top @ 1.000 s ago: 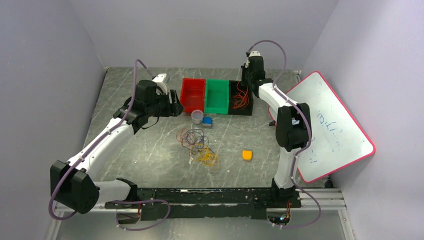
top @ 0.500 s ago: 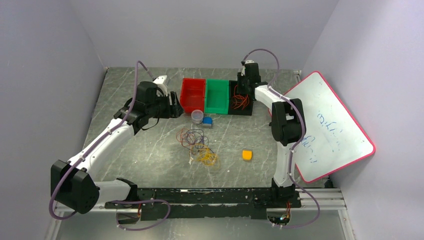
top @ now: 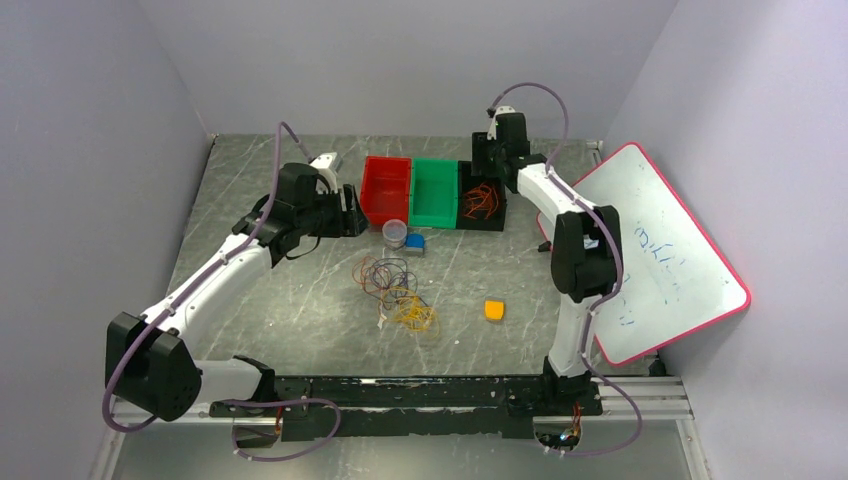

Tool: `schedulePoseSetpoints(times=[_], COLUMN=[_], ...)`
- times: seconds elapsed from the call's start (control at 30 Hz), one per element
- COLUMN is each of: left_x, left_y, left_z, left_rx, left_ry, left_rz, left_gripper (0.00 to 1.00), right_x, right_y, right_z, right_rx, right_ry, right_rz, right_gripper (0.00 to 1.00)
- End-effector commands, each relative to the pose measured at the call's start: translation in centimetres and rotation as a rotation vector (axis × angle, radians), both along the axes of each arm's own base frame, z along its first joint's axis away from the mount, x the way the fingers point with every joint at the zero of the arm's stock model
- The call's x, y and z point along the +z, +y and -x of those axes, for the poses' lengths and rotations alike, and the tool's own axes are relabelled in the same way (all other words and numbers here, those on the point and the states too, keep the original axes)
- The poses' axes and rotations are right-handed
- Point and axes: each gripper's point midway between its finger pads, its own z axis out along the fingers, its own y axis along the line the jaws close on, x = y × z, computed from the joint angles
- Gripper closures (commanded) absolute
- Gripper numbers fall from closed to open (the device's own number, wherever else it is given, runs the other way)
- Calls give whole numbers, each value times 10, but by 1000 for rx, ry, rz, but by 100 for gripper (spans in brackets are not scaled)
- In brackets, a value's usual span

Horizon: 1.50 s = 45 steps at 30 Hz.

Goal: Untangle the cables

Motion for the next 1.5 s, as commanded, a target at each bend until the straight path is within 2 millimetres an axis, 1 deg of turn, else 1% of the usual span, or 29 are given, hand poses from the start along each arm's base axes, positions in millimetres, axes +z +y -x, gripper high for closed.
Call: schedulePoseSetpoints(times=[0.0, 0.13, 0.23, 0.3, 0.43, 0.53, 0.7, 0.83, 1.03, 1.17, 1.3, 1.33, 1.37, 1.47], left_x=[1, -3, -7, -8, -11, -13, -14, -14, -15, -18, -19, -20, -20, -20], left_y=[-3, -2, 0, 0, -3, -4, -2, -2, -1, 1, 3, 3, 3, 3], left_z=[0, 2, 2, 2, 1, 1, 3, 5, 5, 7, 9, 9, 10, 10], left_rx=[-13, -8, -1, -2, -12, -17, -5, -2, 0, 3, 9, 11, 11, 11], left_ry=[11, 18, 26, 30, 42, 50, 52, 54, 57, 63, 66, 66, 68, 70], left_rz=[24, 20, 11, 10, 13, 13, 18, 24, 20, 10, 5, 6, 7, 5], left_gripper=[33, 33, 33, 33, 33, 34, 35, 36, 37, 37, 37, 37, 37, 37], right_x=[28, 41, 45, 37, 24, 13, -14, -28, -40, -53, -58, -65, -68, -72], right_y=[-10, -10, -9, -11, -13, -12, -8, -5, 3, 7, 10, 11, 13, 15], right_z=[6, 18, 33, 47, 67, 77, 88, 89, 79, 73, 62, 61, 58, 47], right_rx=[-16, -25, -32, -53, -82, -78, -49, -42, -19, -13, -8, -6, -4, 1], right_ry=[-16, -23, -9, 19, 72, 112, 206, 237, 255, 276, 282, 295, 297, 297], right_rz=[21, -4, -44, -64, -87, -90, -78, -53, -34, -16, -10, -6, -5, -4], right_gripper=[39, 41, 43, 46, 58, 61, 67, 72, 81, 84, 86, 86, 86, 87])
